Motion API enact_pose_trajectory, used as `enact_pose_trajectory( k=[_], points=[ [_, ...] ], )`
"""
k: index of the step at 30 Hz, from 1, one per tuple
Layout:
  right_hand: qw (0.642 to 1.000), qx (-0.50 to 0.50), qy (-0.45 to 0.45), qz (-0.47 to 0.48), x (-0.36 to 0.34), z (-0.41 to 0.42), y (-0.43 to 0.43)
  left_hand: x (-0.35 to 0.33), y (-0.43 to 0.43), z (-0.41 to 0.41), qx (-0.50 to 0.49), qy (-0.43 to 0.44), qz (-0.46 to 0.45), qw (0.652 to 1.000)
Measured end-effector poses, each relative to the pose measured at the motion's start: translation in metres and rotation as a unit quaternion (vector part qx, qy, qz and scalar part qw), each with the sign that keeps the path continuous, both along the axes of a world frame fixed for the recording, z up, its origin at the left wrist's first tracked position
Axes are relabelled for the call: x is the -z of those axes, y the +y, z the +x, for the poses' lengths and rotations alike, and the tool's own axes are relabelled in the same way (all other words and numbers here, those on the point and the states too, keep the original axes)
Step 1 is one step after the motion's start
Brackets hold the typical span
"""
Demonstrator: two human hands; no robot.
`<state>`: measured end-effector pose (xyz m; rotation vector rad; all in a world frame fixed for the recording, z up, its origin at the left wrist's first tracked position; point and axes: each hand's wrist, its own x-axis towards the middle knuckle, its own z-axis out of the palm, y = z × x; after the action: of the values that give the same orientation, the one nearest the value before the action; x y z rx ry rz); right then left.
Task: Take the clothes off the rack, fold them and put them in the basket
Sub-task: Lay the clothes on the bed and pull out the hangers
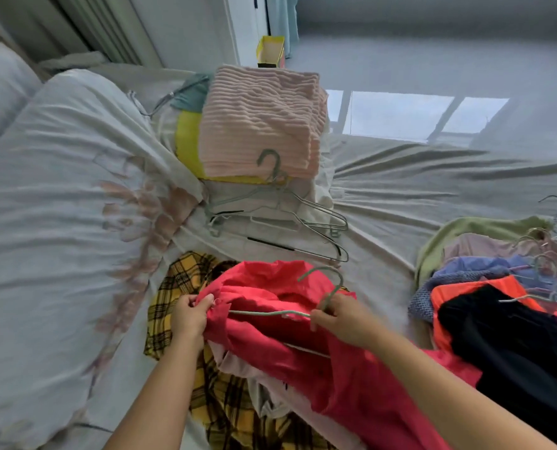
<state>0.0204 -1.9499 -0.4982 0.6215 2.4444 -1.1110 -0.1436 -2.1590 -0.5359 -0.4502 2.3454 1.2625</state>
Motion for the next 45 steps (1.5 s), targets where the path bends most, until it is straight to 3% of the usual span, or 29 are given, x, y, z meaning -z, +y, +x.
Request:
enact_pose_trajectory(
  k=[4,8,10,11,13,14,15,16,17,19,21,24,27,30,38,45],
  points=[
    [0.983,0.121,0.053,-0.128,0.002,0.046,0.039,0.022,-0.012,-0.008,-0.004,-0.034,-0.048,0.998],
    [0.915,0.32,0.112,-0.218,-0.003,0.064,0.06,0.033,-0.008,0.005,0.224,-0.066,-0.129,0.964],
    [0.911,0.336,0.131,-0.202,0.0,0.058,0.064,0.04,-0.003,0.018,0.315,-0.127,-0.152,0.928],
    [0.919,0.321,0.131,-0.19,0.002,0.052,0.062,0.044,0.0,0.023,0.35,-0.112,-0.187,0.911],
    [0.944,0.271,0.11,-0.152,0.009,0.038,0.054,0.037,0.015,0.028,0.381,0.011,-0.237,0.893],
    [0.954,0.245,0.101,-0.138,0.015,0.029,0.047,0.029,0.028,0.031,0.385,0.071,-0.21,0.896],
    [0.964,0.218,0.092,-0.12,0.021,0.021,0.039,0.017,0.044,0.034,0.37,0.088,-0.131,0.915],
    [0.973,0.189,0.089,-0.097,0.026,0.013,0.03,0.0,0.062,0.039,0.337,0.043,-0.023,0.94],
    [0.98,0.163,0.086,-0.079,0.029,0.003,0.02,-0.011,0.079,0.044,0.289,-0.057,0.086,0.952],
    [0.984,0.124,0.102,-0.074,0.035,-0.013,0.004,-0.016,0.102,0.045,0.142,-0.226,0.238,0.934],
    [0.982,0.105,0.127,-0.092,0.039,-0.019,-0.001,-0.01,0.11,0.03,0.024,-0.268,0.291,0.918],
    [0.99,0.108,0.079,-0.031,0.064,0.001,0.016,-0.006,0.107,-0.022,-0.117,-0.234,0.357,0.897],
    [0.985,0.155,-0.043,0.059,0.091,0.044,0.036,0.0,0.106,-0.082,-0.181,-0.19,0.367,0.892],
    [0.974,0.192,-0.102,0.059,0.103,0.07,0.042,0.017,0.117,-0.117,-0.194,-0.177,0.347,0.9],
    [0.961,0.277,-0.013,-0.004,0.118,0.065,0.058,0.066,0.18,-0.165,-0.174,-0.207,0.334,0.903],
    [0.955,0.295,-0.016,0.009,0.131,0.077,0.081,0.071,0.222,-0.144,0.001,-0.229,0.326,0.917]
  ],
)
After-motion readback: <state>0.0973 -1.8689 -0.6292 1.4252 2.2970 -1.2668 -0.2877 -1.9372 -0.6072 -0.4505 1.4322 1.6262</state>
